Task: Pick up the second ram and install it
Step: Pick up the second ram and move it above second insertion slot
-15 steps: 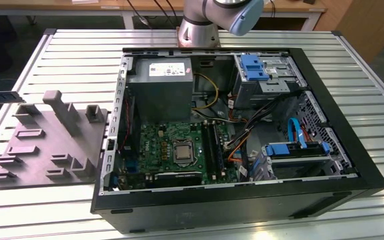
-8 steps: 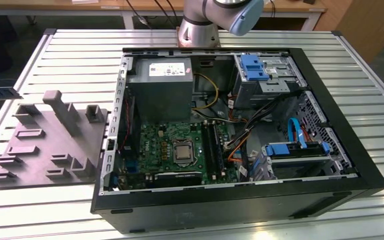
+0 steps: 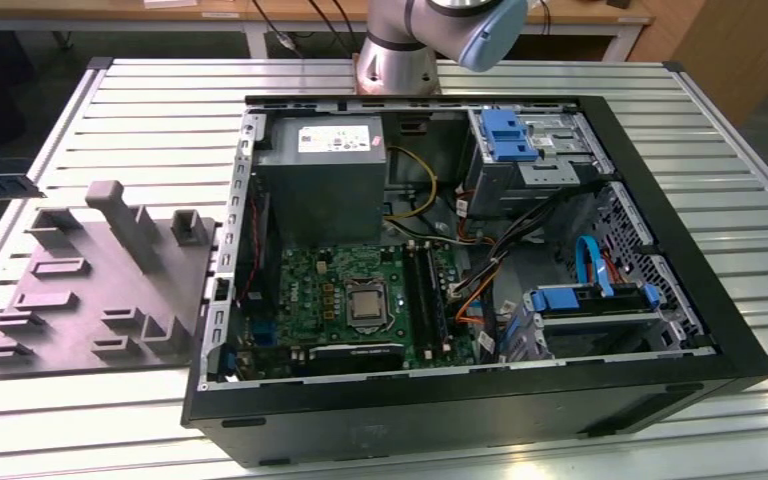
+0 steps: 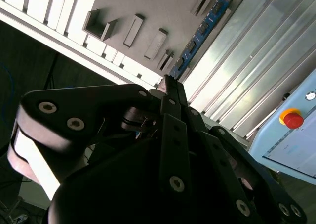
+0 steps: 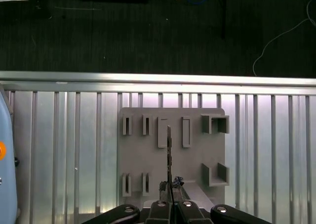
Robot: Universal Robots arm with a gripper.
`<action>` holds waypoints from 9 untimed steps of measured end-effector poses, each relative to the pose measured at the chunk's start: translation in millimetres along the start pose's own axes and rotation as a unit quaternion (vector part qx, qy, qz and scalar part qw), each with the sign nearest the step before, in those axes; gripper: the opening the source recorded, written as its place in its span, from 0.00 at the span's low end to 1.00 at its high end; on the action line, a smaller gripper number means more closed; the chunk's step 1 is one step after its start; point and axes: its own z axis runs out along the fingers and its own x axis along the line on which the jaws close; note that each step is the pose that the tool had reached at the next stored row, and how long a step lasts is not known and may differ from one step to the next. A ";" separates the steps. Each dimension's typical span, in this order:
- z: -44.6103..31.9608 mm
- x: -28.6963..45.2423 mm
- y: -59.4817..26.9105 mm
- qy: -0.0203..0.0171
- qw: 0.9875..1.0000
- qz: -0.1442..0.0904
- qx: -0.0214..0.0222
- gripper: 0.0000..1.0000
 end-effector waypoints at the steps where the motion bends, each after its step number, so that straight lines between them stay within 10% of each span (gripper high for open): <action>1: 0.0 0.0 0.0 0.000 1.000 0.000 0.000 0.11; 9: -0.3 -0.1 -6.8 0.000 1.000 0.000 0.000 0.11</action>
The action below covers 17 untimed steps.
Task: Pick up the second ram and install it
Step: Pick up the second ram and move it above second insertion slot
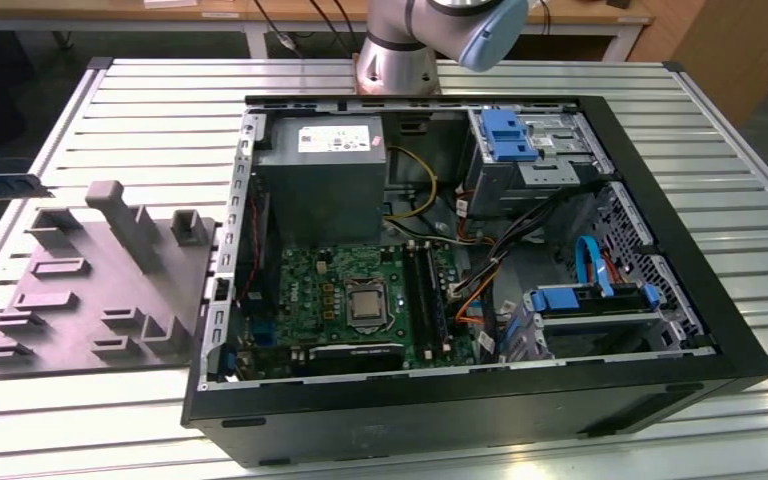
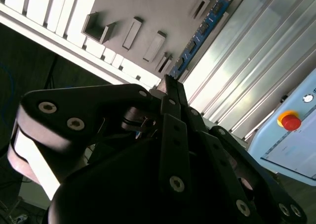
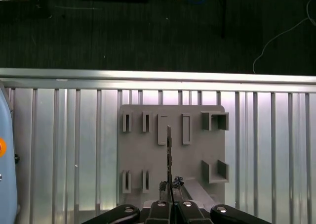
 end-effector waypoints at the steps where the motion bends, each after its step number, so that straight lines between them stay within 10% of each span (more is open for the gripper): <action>1: 0.0 0.0 -2.2 0.000 1.000 0.000 0.000 0.11; 17: -1.2 -0.5 -56.4 0.000 1.000 0.001 -0.005 0.11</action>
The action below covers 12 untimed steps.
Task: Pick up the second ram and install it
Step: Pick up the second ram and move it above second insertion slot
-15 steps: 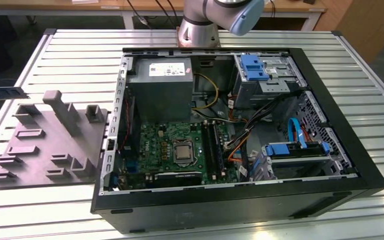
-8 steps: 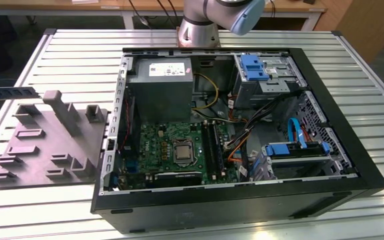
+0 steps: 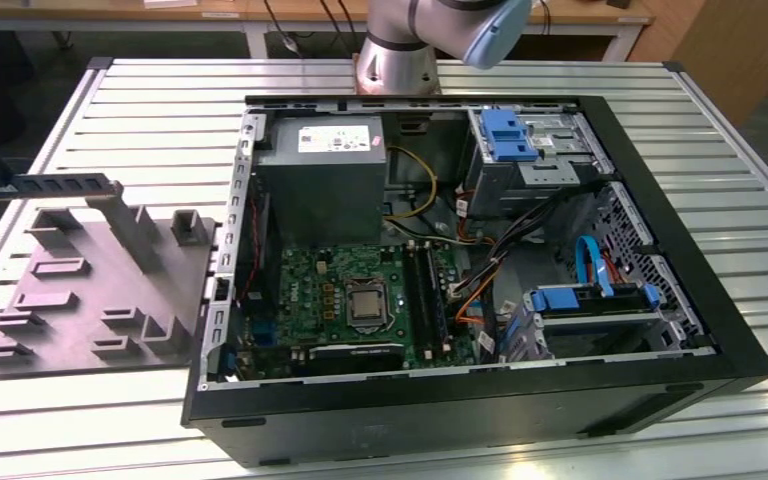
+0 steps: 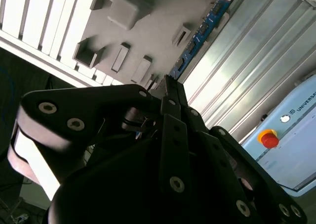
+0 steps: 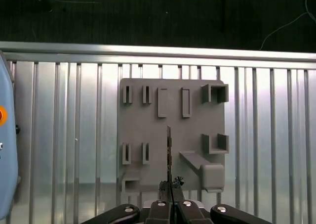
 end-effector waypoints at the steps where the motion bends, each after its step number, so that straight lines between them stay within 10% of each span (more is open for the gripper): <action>1: -0.1 0.0 -3.8 0.000 1.000 0.000 0.000 0.11; 12: -1.6 -0.4 -46.2 0.000 1.000 0.000 -0.004 0.11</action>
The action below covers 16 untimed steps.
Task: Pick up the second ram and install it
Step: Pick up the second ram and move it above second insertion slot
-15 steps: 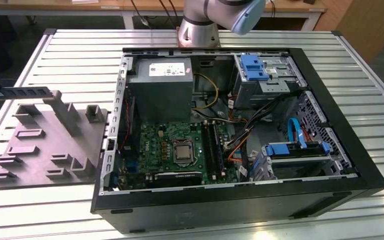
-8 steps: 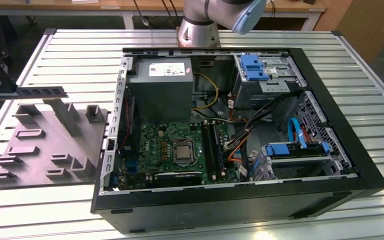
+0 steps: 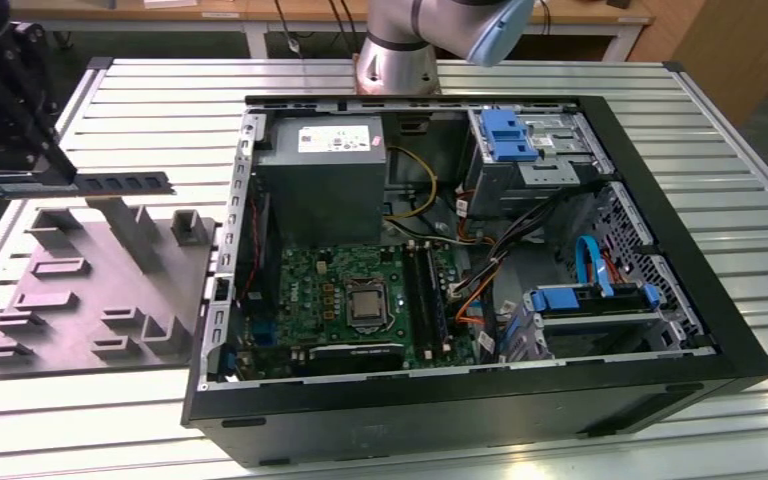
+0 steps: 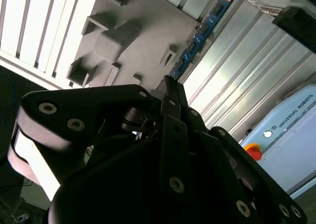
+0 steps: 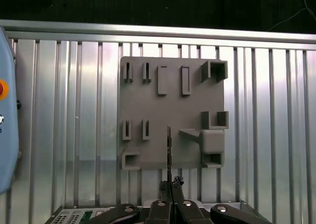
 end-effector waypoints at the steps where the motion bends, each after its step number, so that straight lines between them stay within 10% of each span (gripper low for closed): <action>1: -0.1 0.0 -3.3 0.000 1.000 0.000 0.000 0.11; 16: -1.8 -0.5 -43.1 0.000 1.000 0.000 -0.002 0.11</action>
